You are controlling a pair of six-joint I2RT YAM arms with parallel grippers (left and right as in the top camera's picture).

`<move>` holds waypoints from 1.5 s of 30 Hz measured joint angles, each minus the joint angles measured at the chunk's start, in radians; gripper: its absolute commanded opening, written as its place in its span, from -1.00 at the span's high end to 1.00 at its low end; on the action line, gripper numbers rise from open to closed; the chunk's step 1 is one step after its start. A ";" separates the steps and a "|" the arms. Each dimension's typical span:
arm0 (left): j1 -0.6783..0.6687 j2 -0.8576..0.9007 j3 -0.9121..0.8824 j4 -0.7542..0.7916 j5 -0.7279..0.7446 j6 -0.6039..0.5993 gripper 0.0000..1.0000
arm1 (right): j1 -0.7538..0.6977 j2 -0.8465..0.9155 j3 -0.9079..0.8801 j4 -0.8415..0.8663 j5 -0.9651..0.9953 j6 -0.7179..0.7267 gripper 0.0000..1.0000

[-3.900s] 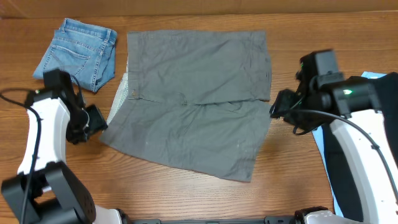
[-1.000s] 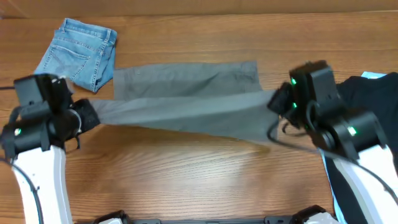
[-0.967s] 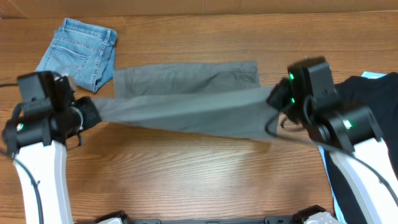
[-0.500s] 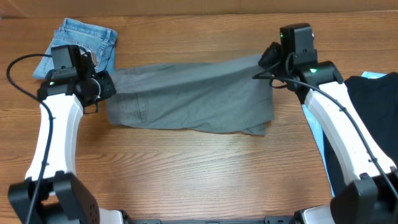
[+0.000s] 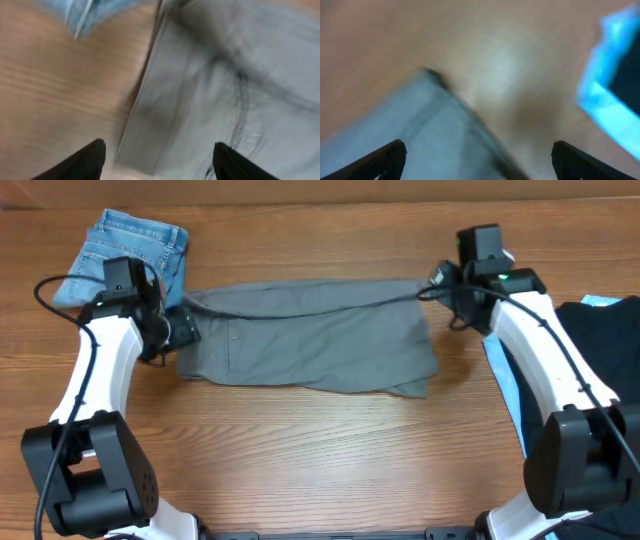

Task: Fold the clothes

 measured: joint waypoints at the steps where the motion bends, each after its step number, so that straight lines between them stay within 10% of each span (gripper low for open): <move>1: 0.007 0.000 0.000 -0.039 -0.002 0.000 -0.40 | -0.022 0.000 0.000 -0.056 0.000 -0.002 -0.74; 11: 0.021 0.019 -0.072 -0.057 -0.067 0.017 -0.37 | -0.156 0.000 -0.118 -0.095 -0.282 -0.272 -0.26; 19: 0.019 0.124 -0.103 -0.046 -0.006 0.051 0.92 | -0.125 0.000 -0.339 0.137 -0.377 -0.341 -0.22; 22: 0.019 0.125 -0.103 -0.049 0.006 0.069 0.92 | -0.125 0.002 -0.404 0.219 -0.388 -0.342 -0.11; 27: 0.019 0.125 -0.088 -0.088 0.016 0.076 0.92 | -0.123 0.001 -0.469 0.335 -0.445 -0.352 0.64; 33: 0.019 0.125 -0.038 -0.142 0.018 0.101 0.92 | -0.118 0.002 -0.488 0.291 -0.643 -0.410 0.92; 37: 0.019 0.125 -0.029 -0.144 0.017 0.106 0.90 | -0.118 -0.007 -0.489 0.232 -0.716 -0.464 0.86; 40: 0.019 0.125 -0.029 -0.144 0.017 0.106 0.86 | -0.118 -0.046 -0.489 0.203 -0.746 -0.490 -0.25; 45: 0.019 0.125 -0.028 -0.148 0.017 0.106 0.84 | -0.117 -0.113 -0.489 0.143 -0.710 -0.488 -0.40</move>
